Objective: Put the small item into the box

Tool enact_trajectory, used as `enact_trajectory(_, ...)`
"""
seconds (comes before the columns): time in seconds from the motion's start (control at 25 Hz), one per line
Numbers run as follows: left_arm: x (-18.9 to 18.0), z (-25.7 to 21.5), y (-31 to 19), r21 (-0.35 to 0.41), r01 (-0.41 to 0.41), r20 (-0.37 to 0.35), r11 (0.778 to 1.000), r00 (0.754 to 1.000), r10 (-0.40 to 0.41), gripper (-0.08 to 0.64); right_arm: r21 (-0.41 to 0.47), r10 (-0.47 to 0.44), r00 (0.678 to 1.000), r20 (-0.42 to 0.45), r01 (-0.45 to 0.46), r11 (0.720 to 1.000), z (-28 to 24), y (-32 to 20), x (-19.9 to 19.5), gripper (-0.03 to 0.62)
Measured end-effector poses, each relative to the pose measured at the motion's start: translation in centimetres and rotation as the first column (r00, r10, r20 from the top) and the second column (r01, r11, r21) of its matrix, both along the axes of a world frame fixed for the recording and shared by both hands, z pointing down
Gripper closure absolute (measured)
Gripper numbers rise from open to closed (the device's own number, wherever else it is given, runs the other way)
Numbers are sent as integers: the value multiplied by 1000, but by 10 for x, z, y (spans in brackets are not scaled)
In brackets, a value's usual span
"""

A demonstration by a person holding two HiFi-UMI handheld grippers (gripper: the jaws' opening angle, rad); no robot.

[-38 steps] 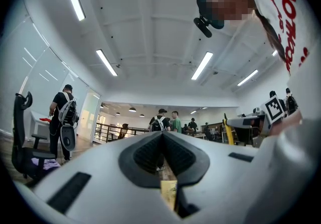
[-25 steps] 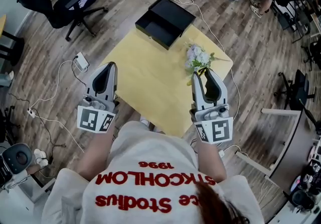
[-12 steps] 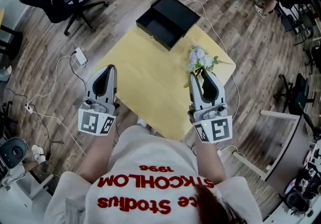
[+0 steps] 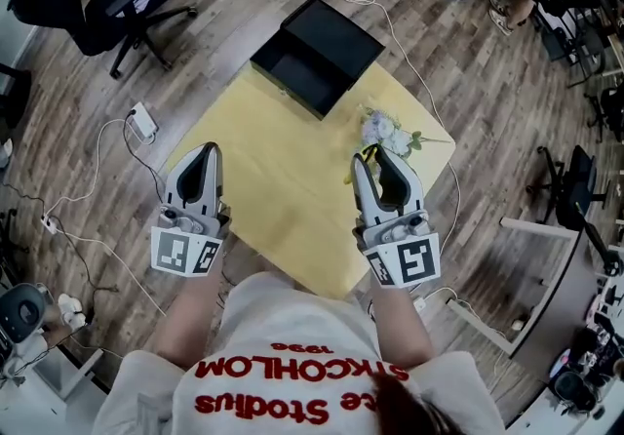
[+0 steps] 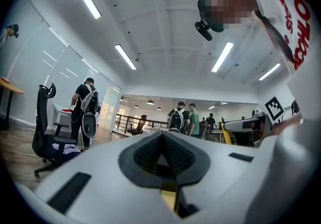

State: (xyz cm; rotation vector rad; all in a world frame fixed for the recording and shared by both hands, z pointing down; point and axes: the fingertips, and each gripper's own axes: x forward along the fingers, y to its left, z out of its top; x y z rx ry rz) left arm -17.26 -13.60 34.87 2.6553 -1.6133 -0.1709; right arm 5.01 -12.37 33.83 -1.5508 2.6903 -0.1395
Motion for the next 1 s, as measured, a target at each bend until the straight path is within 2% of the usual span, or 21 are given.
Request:
enact_trajectory(0.48, 3, 50, -62, -58, 18, 17, 998, 1000, -17, 558, -46, -4, 1000, 21, 5, 999, 37, -83, -10, 476)
enact_trajectory(1.0, 10, 66, -111, -61, 4, -1, 998, 1000, -4, 558, -37, 18, 1000, -1, -18, 999, 70, -174, -23, 476)
